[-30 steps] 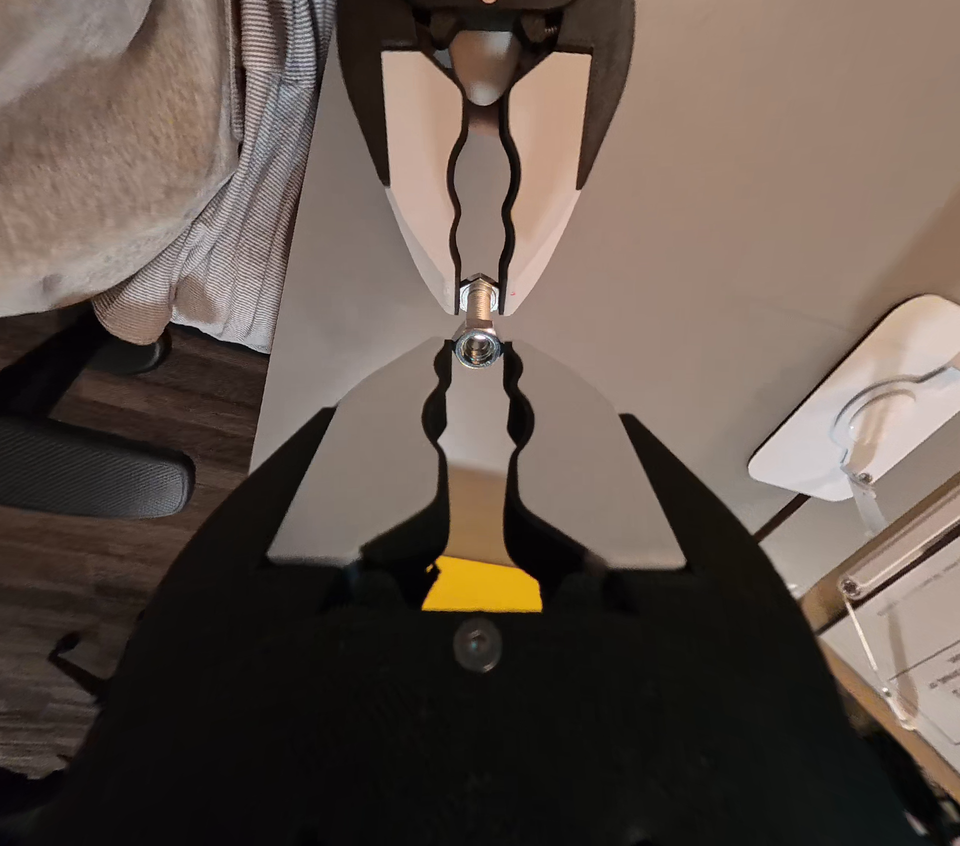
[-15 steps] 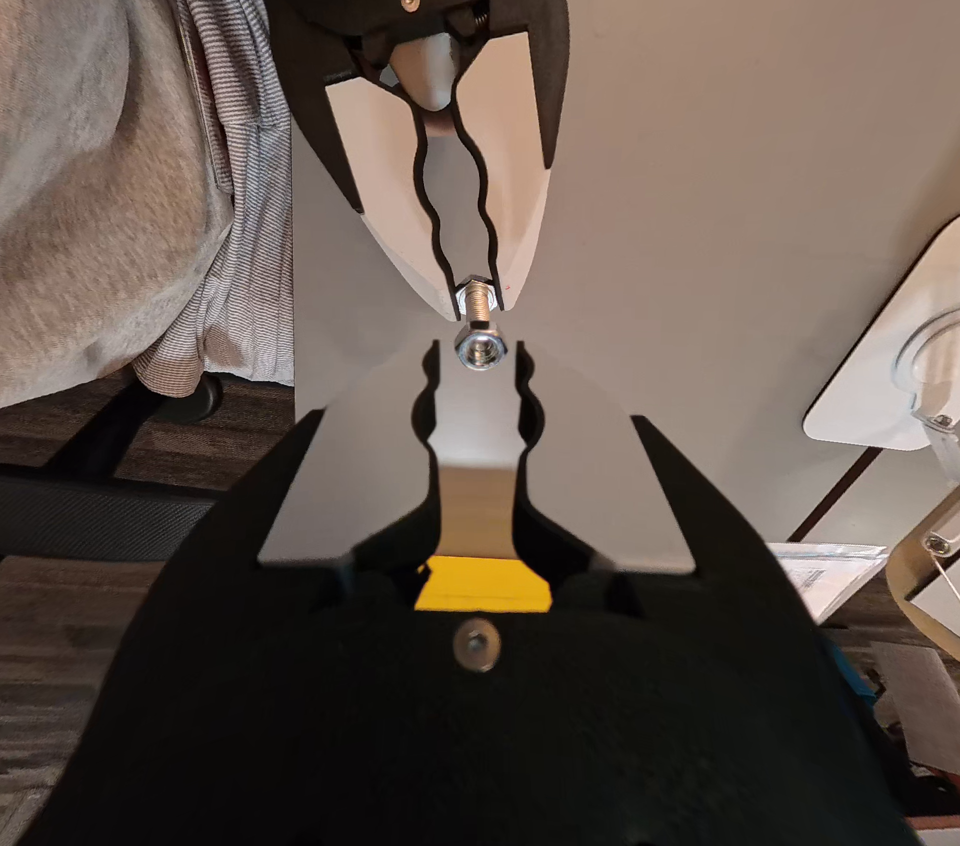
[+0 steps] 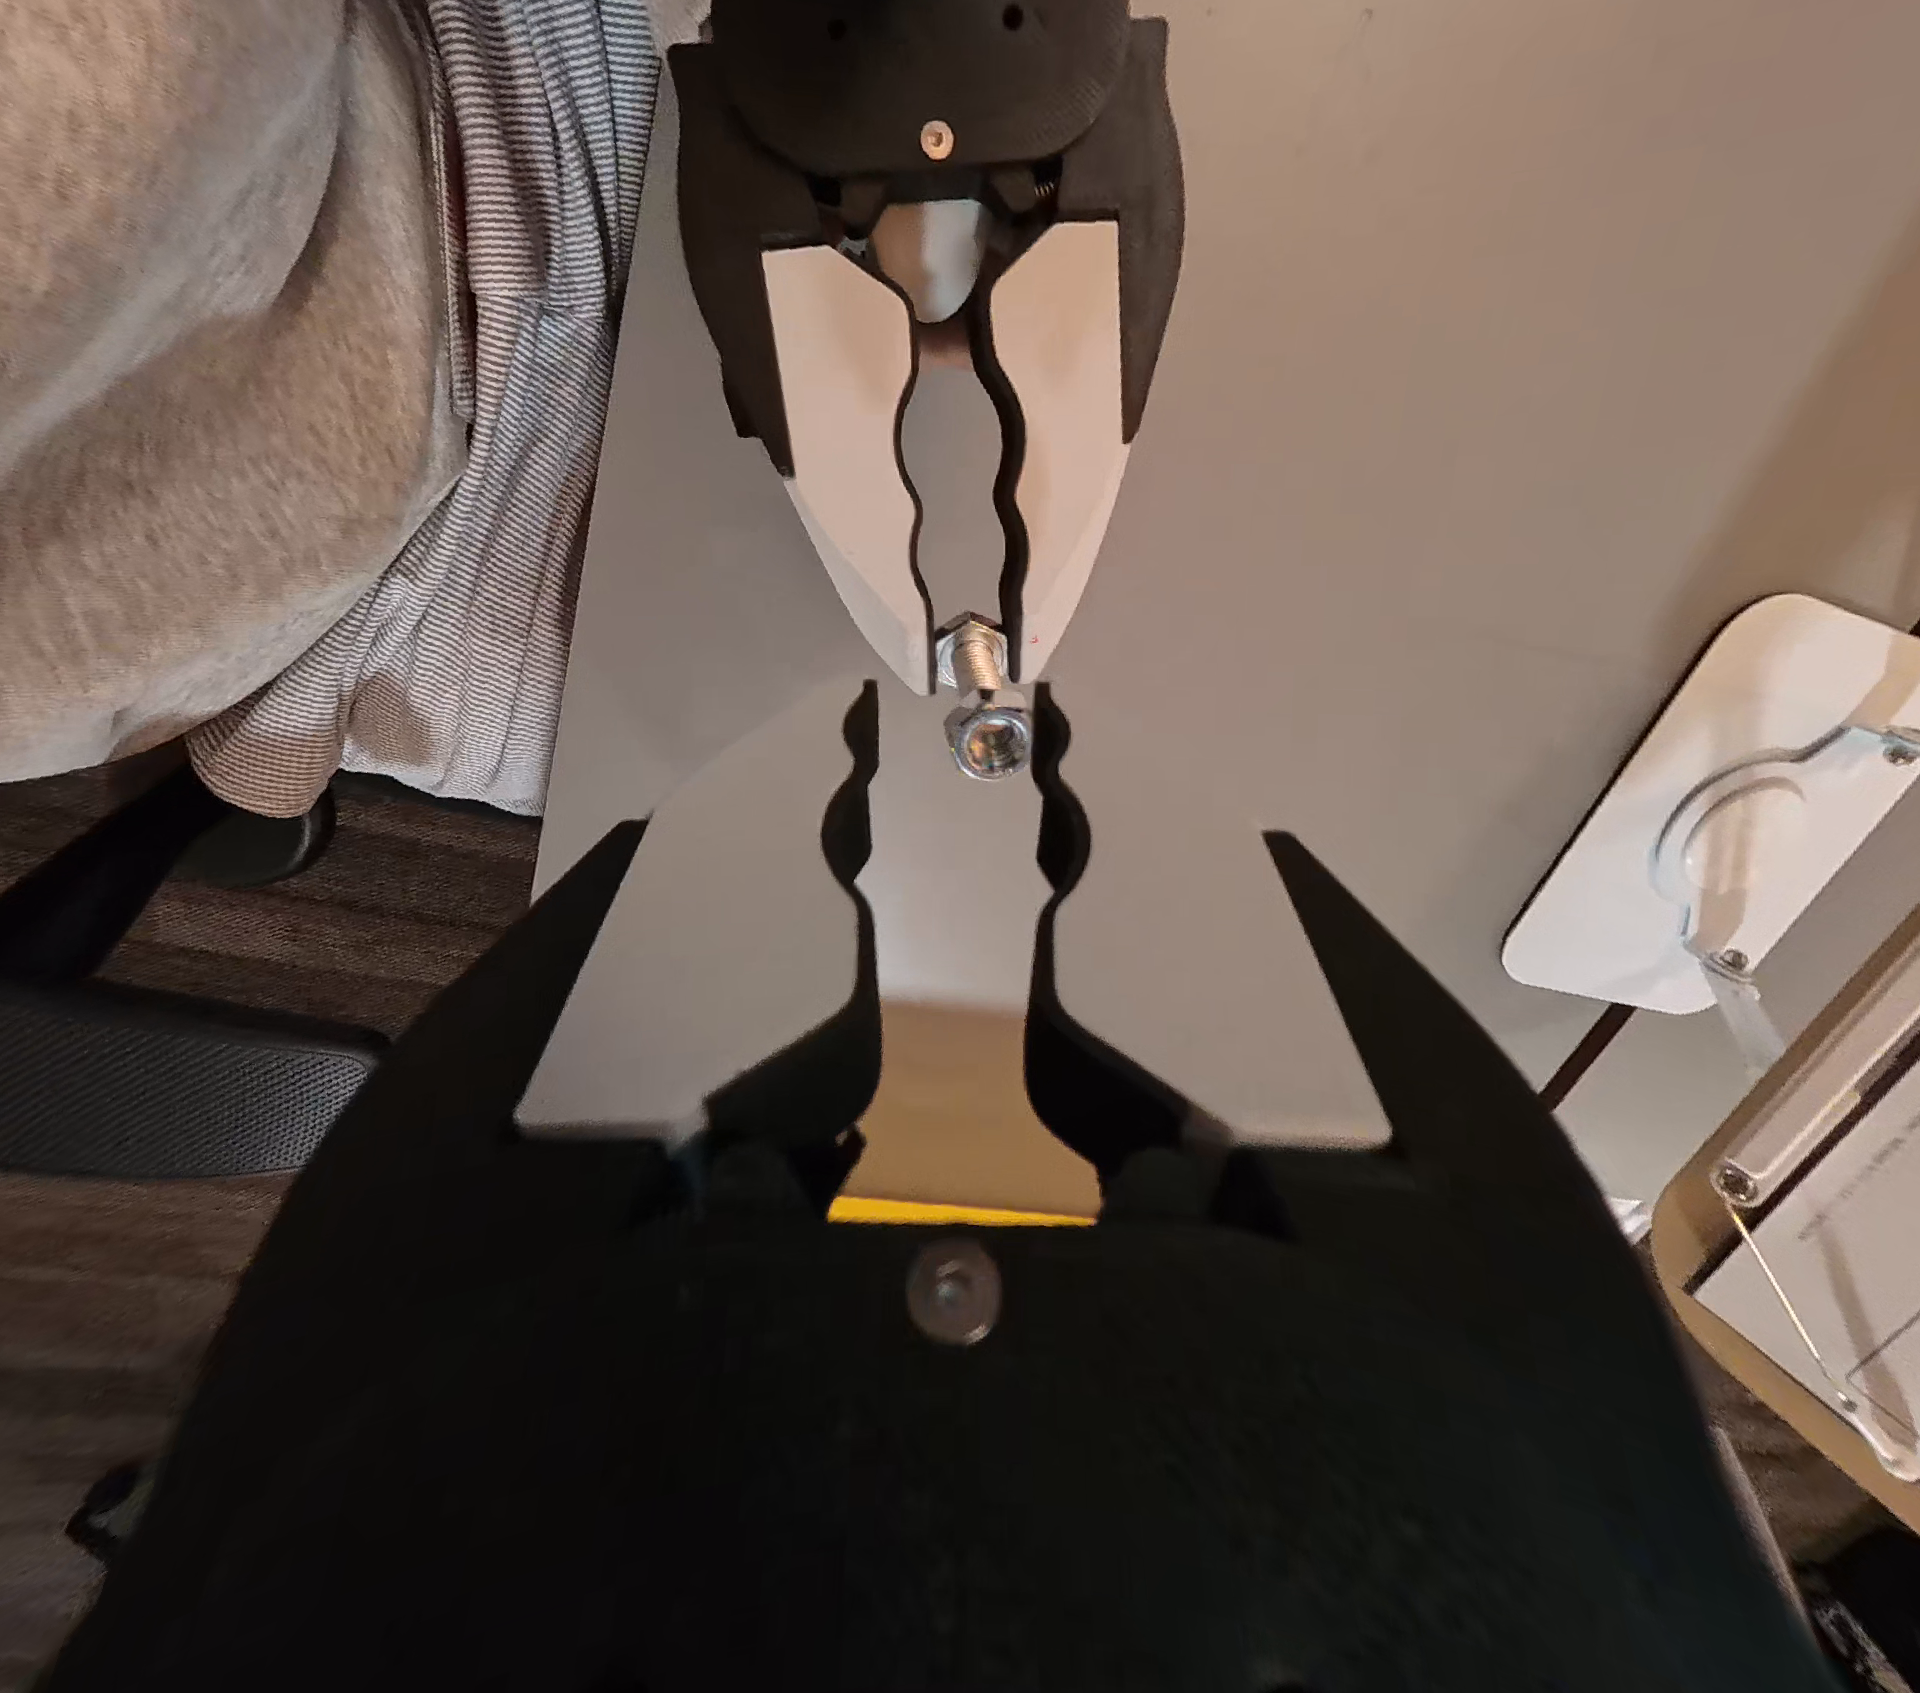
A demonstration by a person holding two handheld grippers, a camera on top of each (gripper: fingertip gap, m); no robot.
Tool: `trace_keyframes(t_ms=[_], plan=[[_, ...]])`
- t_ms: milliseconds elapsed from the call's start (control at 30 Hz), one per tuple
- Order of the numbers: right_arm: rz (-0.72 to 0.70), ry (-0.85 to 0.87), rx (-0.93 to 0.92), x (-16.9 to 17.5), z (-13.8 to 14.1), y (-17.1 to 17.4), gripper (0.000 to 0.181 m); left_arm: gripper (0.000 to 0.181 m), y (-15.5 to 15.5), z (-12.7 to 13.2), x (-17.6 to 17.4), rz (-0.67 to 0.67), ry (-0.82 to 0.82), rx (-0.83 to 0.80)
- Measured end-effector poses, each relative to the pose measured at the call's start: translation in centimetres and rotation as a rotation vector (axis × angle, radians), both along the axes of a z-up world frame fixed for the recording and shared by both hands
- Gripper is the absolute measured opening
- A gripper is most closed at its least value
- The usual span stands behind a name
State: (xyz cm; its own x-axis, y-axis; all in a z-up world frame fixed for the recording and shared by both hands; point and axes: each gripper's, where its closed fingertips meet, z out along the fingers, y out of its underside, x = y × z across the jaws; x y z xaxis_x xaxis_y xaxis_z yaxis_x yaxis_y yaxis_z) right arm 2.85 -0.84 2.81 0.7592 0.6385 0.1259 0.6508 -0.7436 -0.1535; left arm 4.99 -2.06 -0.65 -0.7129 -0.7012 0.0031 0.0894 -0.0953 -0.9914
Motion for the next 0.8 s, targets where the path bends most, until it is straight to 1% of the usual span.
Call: trace_keyframes(t_ms=[400, 700, 800], plan=[[-0.032, -0.013, -0.010, 1.6, -0.3, -0.3, 0.027, 0.020, 0.6, 0.2, 0.3, 0.010, 0.006, -0.031], [-0.034, -0.009, 0.006, 1.7, -0.2, -0.2, 0.024, 0.020, 0.8, 0.3, 0.4, 0.008, 0.021, -0.056], [-0.035, -0.040, 0.009, 2.2, -0.3, -0.3, 0.023, 0.020, 0.9, 0.0, 0.6, 0.021, 0.029, -0.044]])
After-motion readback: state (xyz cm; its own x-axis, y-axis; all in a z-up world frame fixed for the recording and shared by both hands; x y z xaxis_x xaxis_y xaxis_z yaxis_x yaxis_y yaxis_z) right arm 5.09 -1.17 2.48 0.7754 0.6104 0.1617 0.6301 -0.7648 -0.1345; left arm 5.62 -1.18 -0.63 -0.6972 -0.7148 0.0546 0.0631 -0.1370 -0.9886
